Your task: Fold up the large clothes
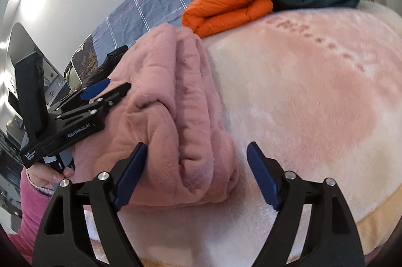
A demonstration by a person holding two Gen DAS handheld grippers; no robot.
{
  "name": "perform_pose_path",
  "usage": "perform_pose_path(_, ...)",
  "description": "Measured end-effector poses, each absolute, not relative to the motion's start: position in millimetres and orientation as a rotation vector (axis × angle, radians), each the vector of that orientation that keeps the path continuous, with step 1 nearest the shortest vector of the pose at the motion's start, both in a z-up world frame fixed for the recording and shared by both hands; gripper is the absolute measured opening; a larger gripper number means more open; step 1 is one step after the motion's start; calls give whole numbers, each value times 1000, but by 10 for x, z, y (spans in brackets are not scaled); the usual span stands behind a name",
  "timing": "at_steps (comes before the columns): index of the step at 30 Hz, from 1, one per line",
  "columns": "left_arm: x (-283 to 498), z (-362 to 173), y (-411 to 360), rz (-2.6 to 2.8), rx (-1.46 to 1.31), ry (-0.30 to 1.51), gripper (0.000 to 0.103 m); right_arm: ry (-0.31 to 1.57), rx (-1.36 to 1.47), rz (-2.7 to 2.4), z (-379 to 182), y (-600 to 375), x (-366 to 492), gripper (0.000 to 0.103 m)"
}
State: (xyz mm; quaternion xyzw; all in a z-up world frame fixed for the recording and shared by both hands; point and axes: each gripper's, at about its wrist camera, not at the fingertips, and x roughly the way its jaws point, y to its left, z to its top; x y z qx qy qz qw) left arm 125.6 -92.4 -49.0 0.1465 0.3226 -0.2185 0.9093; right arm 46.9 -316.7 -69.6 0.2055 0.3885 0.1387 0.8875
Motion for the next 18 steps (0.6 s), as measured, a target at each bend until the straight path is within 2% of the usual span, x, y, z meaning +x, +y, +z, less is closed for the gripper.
perform_pose_path(6, 1248, -491, -925, -451, 299, 663, 73, 836, 485, 296, -768, -3204, 499, 88)
perform_pose_path(12, 1253, -492, -924, -450, 301, 664, 73, 818, 452, 264, -696, -3178, 442, 86)
perform_pose_path(13, 1251, -493, -927, -449, 300, 664, 73, 794, 441, 250, -645, -3178, 403, 82)
perform_pose_path(15, 1252, -493, -920, -450, 300, 664, 73, 734, 448, 234, -522, -3212, 305, 61)
perform_pose_path(16, 1251, -494, -922, -450, 299, 664, 73, 715, 463, 231, -483, -3243, 272, 58)
perform_pose_path(18, 1251, -495, -921, -451, 298, 664, 73, 674, 499, 238, -390, -3327, 204, 44)
